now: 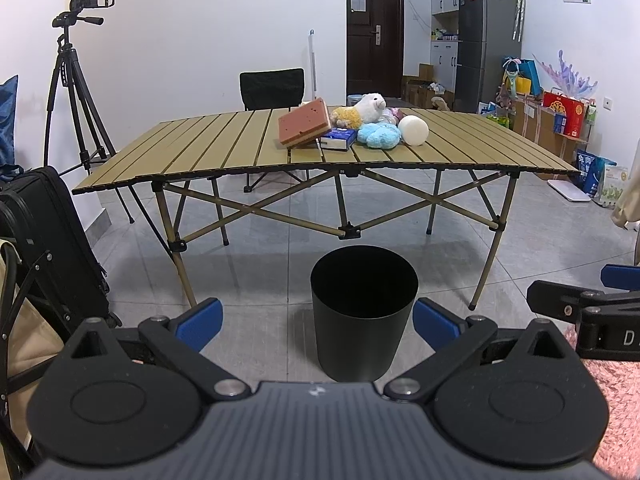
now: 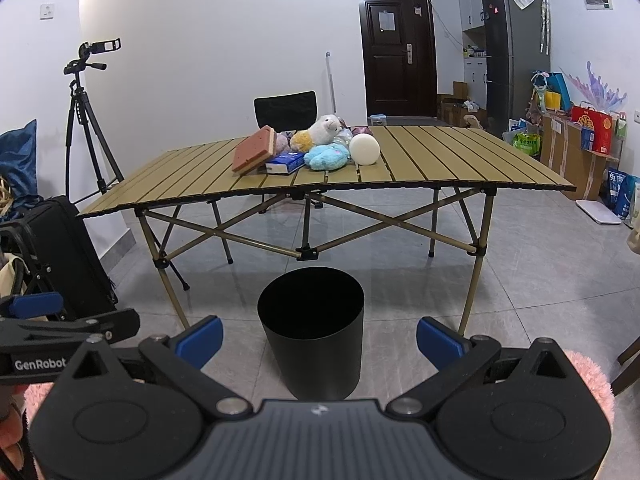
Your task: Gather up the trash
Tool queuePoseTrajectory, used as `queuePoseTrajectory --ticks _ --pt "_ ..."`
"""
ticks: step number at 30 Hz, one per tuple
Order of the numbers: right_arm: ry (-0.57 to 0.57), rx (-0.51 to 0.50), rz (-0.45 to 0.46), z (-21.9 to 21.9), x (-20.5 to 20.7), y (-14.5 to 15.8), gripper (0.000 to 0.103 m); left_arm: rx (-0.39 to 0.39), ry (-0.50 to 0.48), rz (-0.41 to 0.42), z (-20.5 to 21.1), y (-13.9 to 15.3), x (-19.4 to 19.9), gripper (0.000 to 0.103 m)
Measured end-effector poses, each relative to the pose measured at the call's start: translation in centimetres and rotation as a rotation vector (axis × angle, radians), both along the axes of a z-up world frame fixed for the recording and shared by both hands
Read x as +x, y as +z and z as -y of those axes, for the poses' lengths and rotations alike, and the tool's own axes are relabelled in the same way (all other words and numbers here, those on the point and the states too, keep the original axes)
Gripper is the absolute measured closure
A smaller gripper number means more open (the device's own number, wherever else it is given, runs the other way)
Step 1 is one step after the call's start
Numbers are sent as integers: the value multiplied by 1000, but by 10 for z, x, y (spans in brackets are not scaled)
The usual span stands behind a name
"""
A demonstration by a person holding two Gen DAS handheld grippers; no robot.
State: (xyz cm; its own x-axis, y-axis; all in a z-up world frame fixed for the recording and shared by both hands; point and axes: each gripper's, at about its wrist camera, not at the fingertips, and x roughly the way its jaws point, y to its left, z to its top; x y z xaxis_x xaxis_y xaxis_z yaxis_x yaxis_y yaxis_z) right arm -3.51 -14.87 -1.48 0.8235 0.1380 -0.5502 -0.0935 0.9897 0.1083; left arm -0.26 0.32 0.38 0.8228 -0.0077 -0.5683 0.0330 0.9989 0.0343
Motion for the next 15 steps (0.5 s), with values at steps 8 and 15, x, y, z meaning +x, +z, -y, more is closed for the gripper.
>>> queuePoseTrajectory --ticks 8,15 --pt "0 1 -1 1 0 0 0 1 -1 1 0 0 0 0" --pt "0 2 0 1 0 0 0 0 0 3 0 1 0 0"
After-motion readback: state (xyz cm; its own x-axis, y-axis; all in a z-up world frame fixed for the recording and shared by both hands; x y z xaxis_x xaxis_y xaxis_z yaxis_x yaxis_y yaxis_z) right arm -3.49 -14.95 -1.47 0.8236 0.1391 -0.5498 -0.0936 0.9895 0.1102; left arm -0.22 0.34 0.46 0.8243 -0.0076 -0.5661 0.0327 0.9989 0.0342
